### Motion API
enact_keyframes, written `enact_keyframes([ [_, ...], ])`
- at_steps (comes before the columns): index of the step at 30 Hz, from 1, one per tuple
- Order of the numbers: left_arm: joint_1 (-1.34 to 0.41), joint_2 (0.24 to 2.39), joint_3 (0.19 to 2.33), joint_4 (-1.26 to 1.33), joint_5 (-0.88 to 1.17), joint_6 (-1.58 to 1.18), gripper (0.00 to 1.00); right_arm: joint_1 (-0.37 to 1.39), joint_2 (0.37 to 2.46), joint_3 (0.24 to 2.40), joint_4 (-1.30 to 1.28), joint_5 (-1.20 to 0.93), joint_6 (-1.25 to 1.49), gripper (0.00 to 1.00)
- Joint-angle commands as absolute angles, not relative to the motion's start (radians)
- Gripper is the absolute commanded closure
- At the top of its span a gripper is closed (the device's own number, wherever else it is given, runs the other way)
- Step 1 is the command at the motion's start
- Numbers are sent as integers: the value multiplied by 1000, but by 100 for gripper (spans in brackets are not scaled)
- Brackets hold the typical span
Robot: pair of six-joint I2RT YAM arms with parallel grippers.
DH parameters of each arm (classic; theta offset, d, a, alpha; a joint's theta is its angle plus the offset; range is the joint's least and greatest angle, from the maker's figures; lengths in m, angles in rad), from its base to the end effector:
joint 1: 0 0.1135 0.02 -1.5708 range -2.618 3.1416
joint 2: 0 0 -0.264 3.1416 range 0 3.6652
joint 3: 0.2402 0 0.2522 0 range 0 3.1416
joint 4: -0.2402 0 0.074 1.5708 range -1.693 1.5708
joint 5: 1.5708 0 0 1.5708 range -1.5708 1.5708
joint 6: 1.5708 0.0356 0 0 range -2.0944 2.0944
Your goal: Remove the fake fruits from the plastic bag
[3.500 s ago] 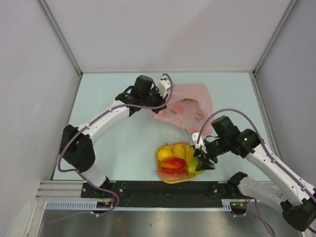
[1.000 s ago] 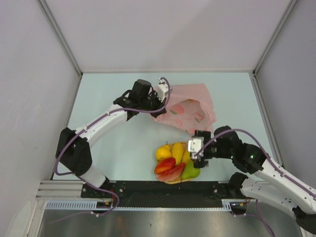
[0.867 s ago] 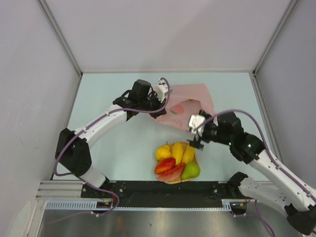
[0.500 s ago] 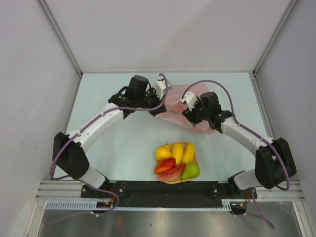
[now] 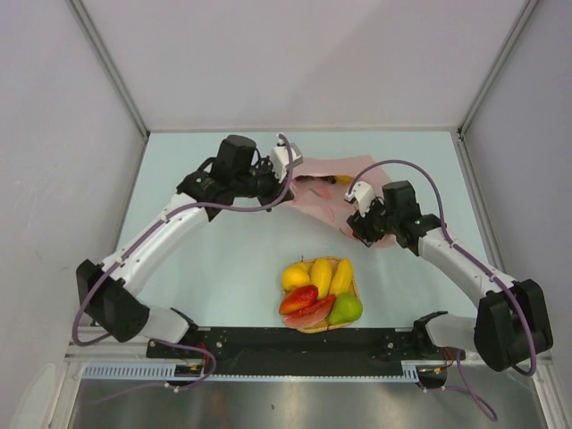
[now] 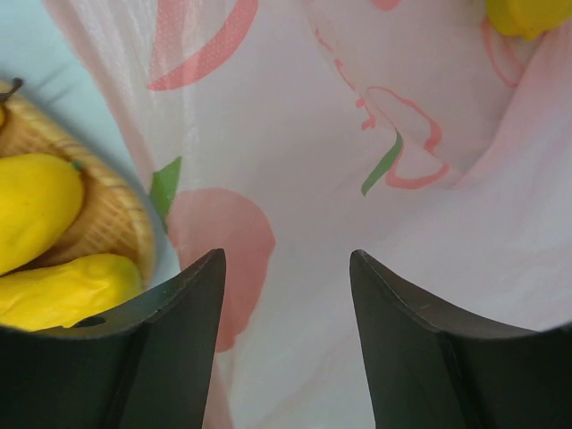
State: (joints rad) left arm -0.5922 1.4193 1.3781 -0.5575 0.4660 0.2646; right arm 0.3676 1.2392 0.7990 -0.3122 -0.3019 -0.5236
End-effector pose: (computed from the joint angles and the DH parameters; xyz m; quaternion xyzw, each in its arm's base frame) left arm 0.2522 -0.1890 0.3647 0.4555 0.7377 -0.2755 0.4151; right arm 0.2389 0.1033 0.2392 -0.4449 0.7927 0.1069 0.4029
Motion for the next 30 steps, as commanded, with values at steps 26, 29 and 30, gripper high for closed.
enact_keyframes([
  [26, -584, 1349, 1318, -346, 231, 345, 100, 374, 1707, 1246, -140, -304, -634, 45],
  [29, -584, 1298, 1307, -252, 131, 304, 100, 388, 1724, 1246, -51, -250, -644, 41],
  [30, -584, 1301, 1327, -259, 82, 286, 100, 391, 1726, 1244, -37, -252, -649, 39],
])
